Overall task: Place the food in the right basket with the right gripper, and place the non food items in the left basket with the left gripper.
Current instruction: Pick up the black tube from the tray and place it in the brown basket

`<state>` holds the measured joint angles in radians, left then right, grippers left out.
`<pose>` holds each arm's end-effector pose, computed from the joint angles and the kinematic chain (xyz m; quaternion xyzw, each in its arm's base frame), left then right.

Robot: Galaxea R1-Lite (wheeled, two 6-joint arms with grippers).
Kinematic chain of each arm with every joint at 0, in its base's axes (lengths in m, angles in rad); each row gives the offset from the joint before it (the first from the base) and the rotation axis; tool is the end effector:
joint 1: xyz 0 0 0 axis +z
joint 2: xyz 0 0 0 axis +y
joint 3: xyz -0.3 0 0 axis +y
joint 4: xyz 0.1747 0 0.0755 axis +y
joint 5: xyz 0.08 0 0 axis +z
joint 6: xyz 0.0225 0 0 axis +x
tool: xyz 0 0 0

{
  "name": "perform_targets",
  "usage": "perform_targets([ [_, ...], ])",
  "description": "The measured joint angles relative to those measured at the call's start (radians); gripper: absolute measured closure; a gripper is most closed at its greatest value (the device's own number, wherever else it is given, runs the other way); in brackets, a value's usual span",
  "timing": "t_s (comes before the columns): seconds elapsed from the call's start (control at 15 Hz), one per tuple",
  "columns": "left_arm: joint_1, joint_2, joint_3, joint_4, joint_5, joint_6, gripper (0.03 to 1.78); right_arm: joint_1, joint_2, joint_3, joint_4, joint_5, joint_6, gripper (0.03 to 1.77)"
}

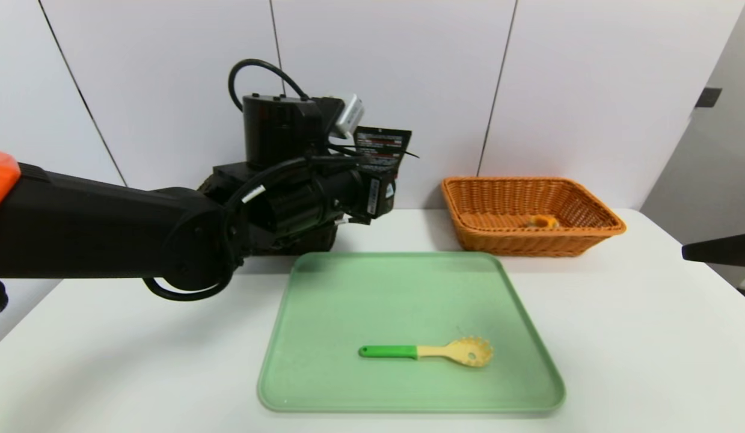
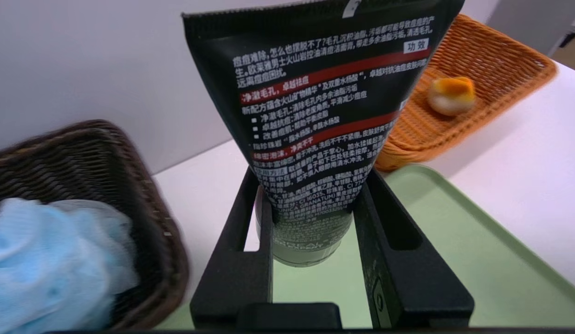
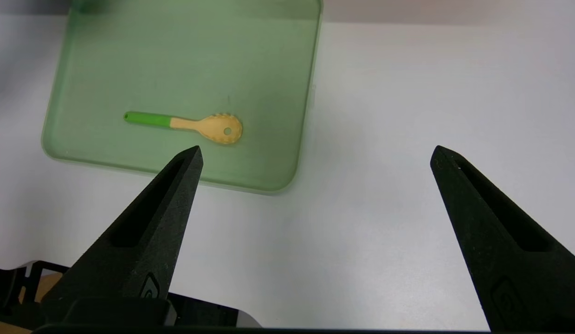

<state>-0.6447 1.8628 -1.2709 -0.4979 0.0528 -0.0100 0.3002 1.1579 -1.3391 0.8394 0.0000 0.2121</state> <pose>0.3008 -0.2247 0.2429 0.0113 0.0456 -0.2911 0.9555 0.1136 0.0352 0.3178 0.0510 0.3327 0.1069 0.9356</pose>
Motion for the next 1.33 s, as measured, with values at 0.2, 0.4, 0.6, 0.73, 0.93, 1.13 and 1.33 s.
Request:
perform_targets([
  [0.2, 0.091, -0.011, -0.013, 0.003, -0.002, 0.001, 1.29, 0.0, 0.0, 0.0, -0.001, 0.005, 0.0, 0.1],
  [0.4, 0.18, -0.014, -0.017, 0.003, -0.003, 0.001, 1.29, 0.0, 0.001, 0.0, 0.0, 0.005, 0.0, 0.1],
  [0.6, 0.256, 0.0, -0.017, 0.003, -0.005, 0.0, 1.29, 0.0, 0.0, 0.004, 0.0, 0.004, 0.0, 0.1],
  [0.73, 0.276, 0.016, -0.014, 0.004, -0.006, 0.0, 1.3, 0.0, 0.0, 0.009, 0.0, 0.005, 0.0, 0.1],
  [0.93, 0.288, 0.043, -0.013, 0.008, -0.006, -0.004, 1.3, 0.0, -0.001, 0.011, 0.001, 0.003, 0.0, 0.1],
  [1.13, 0.293, 0.065, -0.013, 0.004, -0.006, -0.008, 1.3, 0.0, -0.003, 0.013, 0.002, 0.002, 0.0, 0.1],
  [1.33, 0.302, 0.091, -0.012, -0.001, -0.006, -0.011, 1.3, 0.0, -0.006, 0.013, 0.003, 0.001, 0.0, 0.1],
])
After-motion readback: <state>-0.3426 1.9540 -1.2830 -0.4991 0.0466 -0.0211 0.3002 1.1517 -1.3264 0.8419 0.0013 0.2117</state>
